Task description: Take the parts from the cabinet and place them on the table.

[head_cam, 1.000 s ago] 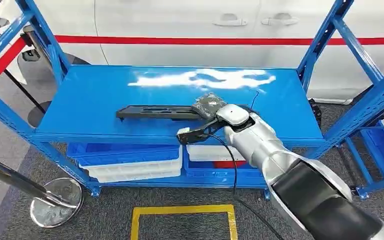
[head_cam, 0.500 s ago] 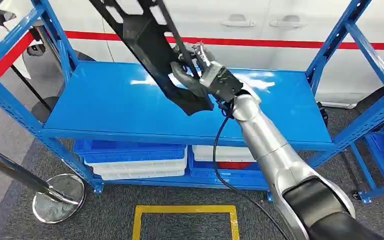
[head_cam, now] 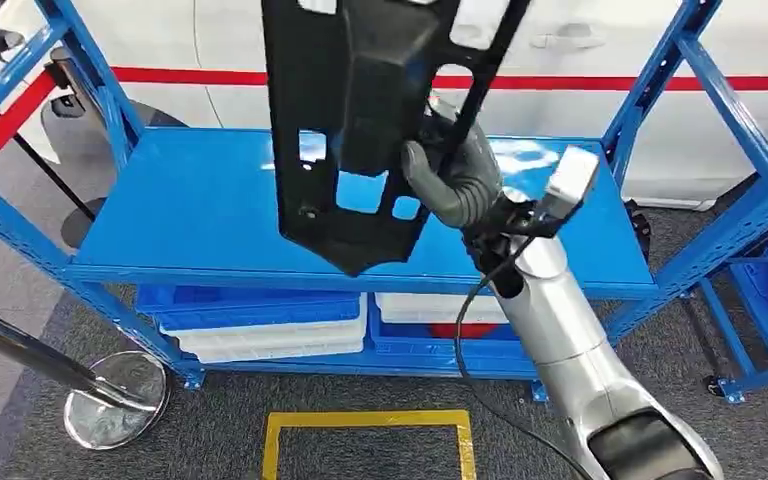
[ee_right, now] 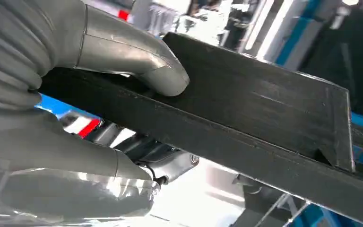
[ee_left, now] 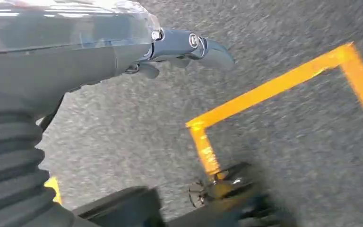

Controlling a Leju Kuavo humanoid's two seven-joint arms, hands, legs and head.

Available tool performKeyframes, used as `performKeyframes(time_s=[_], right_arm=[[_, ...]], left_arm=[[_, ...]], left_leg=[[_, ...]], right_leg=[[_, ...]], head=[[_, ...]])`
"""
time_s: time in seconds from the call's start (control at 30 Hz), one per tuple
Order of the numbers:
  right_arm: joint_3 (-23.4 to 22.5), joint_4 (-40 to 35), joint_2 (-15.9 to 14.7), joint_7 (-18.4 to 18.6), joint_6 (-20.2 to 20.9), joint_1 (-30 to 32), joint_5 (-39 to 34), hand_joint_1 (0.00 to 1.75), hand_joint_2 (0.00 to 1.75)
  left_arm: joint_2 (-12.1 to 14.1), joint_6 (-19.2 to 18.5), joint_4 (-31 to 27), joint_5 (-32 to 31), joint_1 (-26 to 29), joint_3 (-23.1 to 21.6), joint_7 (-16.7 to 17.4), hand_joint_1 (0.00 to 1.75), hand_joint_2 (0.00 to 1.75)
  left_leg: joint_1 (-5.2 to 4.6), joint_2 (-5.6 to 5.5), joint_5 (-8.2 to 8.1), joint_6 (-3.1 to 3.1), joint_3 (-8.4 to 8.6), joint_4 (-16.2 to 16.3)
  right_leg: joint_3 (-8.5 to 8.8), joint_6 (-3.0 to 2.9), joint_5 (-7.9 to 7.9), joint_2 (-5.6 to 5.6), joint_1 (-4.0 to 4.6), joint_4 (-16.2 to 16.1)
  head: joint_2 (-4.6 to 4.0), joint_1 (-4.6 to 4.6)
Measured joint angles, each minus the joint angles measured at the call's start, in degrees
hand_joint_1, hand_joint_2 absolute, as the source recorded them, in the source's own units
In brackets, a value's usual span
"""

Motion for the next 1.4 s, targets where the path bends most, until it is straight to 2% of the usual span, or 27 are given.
performKeyframes(time_s=[0.03,0.13,0.2,0.23,0.3,0.33,0.37,0.4,0.47,0.5,0.53,0.63,0.67,0.73,0.8,0.83,0.87,0.93,1.0,1.03,1.17,1.2,1.27,1.3,1.33,1.37,1.4], right_arm=[[0.2,-1.8,-0.7,-2.0,0.5,3.3,-0.2,1.75,1.75],[2.0,-7.1,-2.1,-6.1,1.0,12.9,1.2,1.75,1.75],[2.8,-10.3,-2.9,-7.2,0.8,17.4,2.1,1.75,1.75],[3.1,-12.0,-3.5,-7.4,0.7,18.9,2.3,1.75,1.75],[3.5,-14.0,-4.1,-7.4,0.4,21.5,2.6,1.75,1.75],[3.7,-14.7,-4.3,-7.1,0.4,22.5,2.8,1.75,1.75],[3.9,-15.4,-4.3,-6.5,0.3,23.3,2.8,1.75,1.75],[4.1,-16.0,-4.3,-5.8,0.3,23.7,2.9,1.75,1.75],[4.2,-17.2,-4.2,-4.4,0.3,23.6,2.9,1.75,1.75],[4.2,-17.6,-4.1,-3.8,0.2,23.6,2.9,1.75,1.75],[4.2,-17.9,-4.1,-3.5,0.1,23.7,2.9,1.75,1.75],[4.2,-18.6,-3.9,-2.6,-0.7,24.3,2.8,1.75,1.75],[4.2,-18.8,-3.9,-2.5,-0.9,24.5,2.8,1.75,1.75],[4.2,-19.1,-3.9,-2.5,-1.1,24.7,2.7,1.75,1.75],[4.2,-19.3,-3.9,-2.5,-1.3,25.0,2.7,1.75,1.75],[4.1,-19.3,-3.9,-2.4,-1.5,25.2,2.7,1.75,1.75],[4.0,-19.3,-3.9,-2.3,-1.8,25.3,2.7,1.75,1.75],[3.8,-19.4,-3.9,-2.2,-2.0,25.3,2.5,1.75,1.75],[3.4,-19.6,-3.9,-2.1,-2.1,25.3,1.8,1.75,1.75],[3.2,-19.8,-3.9,-2.1,-2.1,25.4,1.5,1.75,1.75],[2.6,-20.1,-3.8,-2.0,-2.0,25.5,0.9,1.75,1.75],[2.4,-20.1,-3.8,-2.0,-2.0,25.5,0.8,1.75,1.75],[2.0,-20.2,-3.8,-2.0,-2.0,25.6,0.7,1.75,1.75],[1.9,-20.2,-3.8,-1.9,-2.0,25.6,0.6,1.75,1.75],[1.7,-20.2,-3.8,-1.9,-2.0,25.8,0.6,1.75,1.75],[1.4,-20.2,-3.8,-1.9,-2.0,26.0,0.5,1.75,1.75],[1.2,-20.2,-3.8,-1.9,-2.0,26.3,0.4,1.75,1.75]], left_arm=[[-0.1,0.8,0.0,-0.1,-0.1,0.0,-0.9,0.0,1.75],[-0.1,1.9,0.0,0.4,0.1,0.0,-1.6,0.0,1.75],[-0.2,2.1,0.0,1.0,0.1,0.2,-1.7,0.0,1.75],[-0.2,2.2,0.0,1.0,0.0,0.4,-1.2,0.0,1.75],[-0.2,2.2,0.0,1.0,0.1,0.5,0.2,0.0,1.75],[-0.2,2.3,0.0,1.1,0.2,0.6,0.7,0.0,1.75],[-0.2,2.3,0.0,1.2,0.2,0.9,1.2,0.0,1.75],[-0.2,2.3,0.0,1.9,0.2,1.3,2.5,0.0,1.75],[-0.2,1.7,0.0,3.3,0.2,2.0,4.4,0.0,1.75],[-0.2,1.3,0.0,3.8,0.3,2.4,4.8,0.0,1.75],[-0.2,1.0,0.0,4.2,0.3,2.9,5.1,0.0,1.75],[-0.2,0.2,0.0,4.3,0.4,3.8,5.5,0.0,1.75],[-0.2,0.1,0.0,4.2,0.5,4.0,5.6,0.0,1.75],[-0.2,-0.1,0.0,3.8,0.6,4.2,6.0,0.0,1.75],[-0.2,-0.4,0.0,3.4,0.6,4.2,6.4,0.0,1.75],[-0.2,-0.5,0.0,3.2,0.6,4.2,6.6,0.0,1.75],[-0.2,-0.6,0.0,3.0,0.7,4.2,6.8,0.0,1.75],[-0.2,-0.8,0.0,2.6,0.8,4.2,7.0,0.0,1.75],[-0.2,-0.9,0.0,2.4,0.7,4.2,7.4,0.0,1.75],[-0.2,-0.9,0.0,2.2,0.7,4.2,7.6,0.0,1.75],[-0.2,-1.0,0.0,2.1,1.3,4.2,8.0,0.0,1.75],[-0.4,-1.0,0.0,2.1,1.4,4.2,8.0,0.0,1.75],[-0.3,-1.0,0.0,2.1,1.2,4.2,8.0,0.0,1.75],[-0.3,-1.1,0.0,2.1,1.3,4.2,8.0,0.0,1.75],[-0.3,-1.1,0.0,2.1,1.3,4.2,8.0,0.0,1.75],[-0.3,-1.2,0.0,1.9,1.4,4.2,8.1,0.0,1.75],[-0.3,-1.3,0.0,1.9,1.4,4.2,8.2,0.0,1.75]], left_leg=[[-0.16,-0.04,-0.3,0.11,0.68,-1.4],[-0.38,-0.16,-0.3,0.92,0.62,-1.1],[0.07,-0.06,0.09,1.54,1.09,-1.9],[0.08,0.02,0.05,1.9,1.11,-1.9],[0.03,0.1,0.01,2.02,1.12,-1.9],[0.03,0.12,-0.01,2.04,1.1,-1.8],[0.03,0.11,-0.04,2.0,1.13,-1.8],[0.04,0.08,-0.09,1.95,1.17,-1.8],[0.05,0.02,-0.26,1.69,1.49,-1.7],[0.04,-0.01,-0.38,1.48,1.64,-1.7],[-0.37,-0.09,-0.42,1.11,1.53,-1.5],[-0.07,-0.1,-0.04,0.06,1.53,-1.8],[-0.26,-0.17,-0.08,-0.36,1.54,-1.7],[-0.06,0.07,-4.12,-0.48,0.13,2.1],[-0.05,0.07,-9.49,-0.56,-3.05,11.1],[-0.05,0.07,-11.17,-0.64,-4.3,15.0],[-0.05,0.08,-11.35,-0.67,-4.42,16.3],[-0.05,0.1,-8.69,-0.55,-0.76,11.0],[0.0,0.12,-5.07,-0.3,5.92,0.2],[-0.13,0.09,-6.07,0.11,6.49,-1.4],[-0.69,0.01,-3.8,1.41,5.51,-1.4],[-0.22,0.29,-2.89,1.9,5.24,-1.9],[-0.29,0.43,-1.52,2.54,3.77,-2.0],[-0.35,0.44,-0.98,2.57,2.92,-1.9],[-0.45,0.48,-0.48,2.58,2.18,-1.9],[-0.5,0.53,0.06,2.55,1.36,-1.8],[-0.53,0.53,0.54,2.5,0.61,-1.7]], right_leg=[[-0.23,0.25,-0.16,-0.07,0.43,0.4],[-0.1,0.93,-0.05,-0.17,0.27,0.1],[-0.49,1.67,-1.38,0.07,0.05,1.3],[-1.9,2.11,-3.42,0.07,-0.08,4.5],[-6.46,2.77,-7.65,0.05,-0.53,14.0],[-8.25,2.97,-8.49,0.04,-0.72,17.5],[-8.77,3.08,-8.04,0.03,-0.95,18.3],[-7.74,3.14,-6.22,0.01,-1.18,16.0],[-2.56,3.02,-1.37,0.0,-1.44,6.0],[-0.02,2.87,-0.09,0.01,-1.52,1.4],[0.45,2.56,-0.59,0.06,-1.02,0.4],[0.04,1.58,-0.24,0.19,-0.7,0.6],[0.02,0.99,0.15,0.13,-1.02,0.0],[-0.12,0.0,0.7,-0.16,-1.09,-0.3],[-0.73,-0.51,1.1,-0.31,-0.74,-0.3],[-1.15,-0.56,1.38,-0.37,-0.6,-0.3],[-1.56,-0.55,1.67,-0.36,-0.54,-0.1],[-2.53,-0.36,2.25,-0.32,-0.54,0.2],[-3.35,0.1,2.66,-0.25,-0.59,0.9],[-3.54,0.48,2.9,-0.25,-0.45,1.2],[-3.58,2.01,4.64,-0.19,-0.53,0.5],[-4.12,2.25,4.32,-0.01,-0.82,0.8],[-5.82,2.77,-2.19,0.04,-0.96,5.4],[-7.0,3.09,-5.77,0.02,-1.06,10.2],[-7.82,3.31,-8.09,0.02,-1.11,14.4],[-8.08,3.44,-8.78,0.02,-1.15,17.6],[-7.36,3.46,-7.84,0.02,-1.17,18.4]], head=[[0.0,0.0],[0.0,0.0],[0.0,0.0],[0.0,0.0],[0.0,0.0],[0.0,0.0],[0.0,0.0],[0.0,0.0],[0.0,0.0],[0.0,0.0],[0.0,0.0],[0.0,-0.02],[0.0,-0.02],[0.0,-0.02],[0.0,-0.02],[0.0,-0.02],[0.0,-0.02],[0.0,-0.02],[0.0,-0.02],[0.0,-0.02],[0.0,-0.02],[0.0,0.0],[0.0,0.0],[0.0,0.0],[0.0,0.0],[0.0,0.0],[0.0,0.0]])
